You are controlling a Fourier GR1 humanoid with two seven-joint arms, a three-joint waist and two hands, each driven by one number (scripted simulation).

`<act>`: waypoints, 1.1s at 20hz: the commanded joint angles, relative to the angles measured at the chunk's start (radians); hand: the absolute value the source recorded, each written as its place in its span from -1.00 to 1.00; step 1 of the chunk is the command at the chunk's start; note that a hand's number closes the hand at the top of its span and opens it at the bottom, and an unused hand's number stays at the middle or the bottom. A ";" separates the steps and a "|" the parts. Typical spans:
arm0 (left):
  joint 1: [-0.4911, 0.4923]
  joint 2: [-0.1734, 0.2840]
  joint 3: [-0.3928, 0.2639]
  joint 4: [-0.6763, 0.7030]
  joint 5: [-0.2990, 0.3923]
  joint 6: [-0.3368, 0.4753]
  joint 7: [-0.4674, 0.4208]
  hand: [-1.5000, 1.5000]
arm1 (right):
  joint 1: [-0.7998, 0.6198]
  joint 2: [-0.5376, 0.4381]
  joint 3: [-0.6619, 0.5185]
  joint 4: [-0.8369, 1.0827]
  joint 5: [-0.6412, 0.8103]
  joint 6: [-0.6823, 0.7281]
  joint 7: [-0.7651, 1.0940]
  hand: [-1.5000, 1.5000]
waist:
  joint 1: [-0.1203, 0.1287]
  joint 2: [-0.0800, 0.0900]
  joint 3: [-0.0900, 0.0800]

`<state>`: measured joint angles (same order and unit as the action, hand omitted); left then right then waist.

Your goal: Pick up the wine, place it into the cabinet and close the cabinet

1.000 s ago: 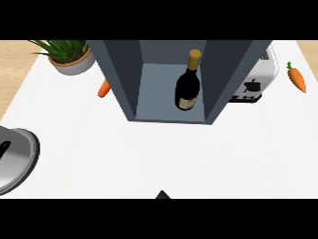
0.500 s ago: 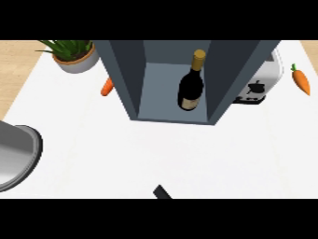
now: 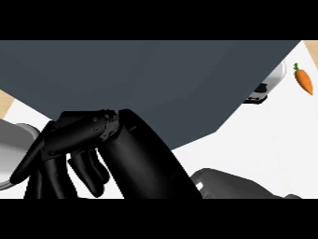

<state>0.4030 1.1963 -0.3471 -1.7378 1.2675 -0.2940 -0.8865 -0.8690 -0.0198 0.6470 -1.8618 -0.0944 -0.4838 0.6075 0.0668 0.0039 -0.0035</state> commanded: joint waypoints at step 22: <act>0.076 -0.040 0.181 0.106 -0.032 -0.115 0.016 -1.00 | -0.314 0.020 -0.224 0.783 -0.620 0.850 -0.014 1.00 | -0.001 0.003 0.002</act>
<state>0.4582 1.1526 -0.2567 -1.7432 1.2182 -0.3740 -0.8103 -1.1518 -0.0027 0.4476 -1.1860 -0.6434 0.2813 0.5833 0.0695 0.0096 0.0000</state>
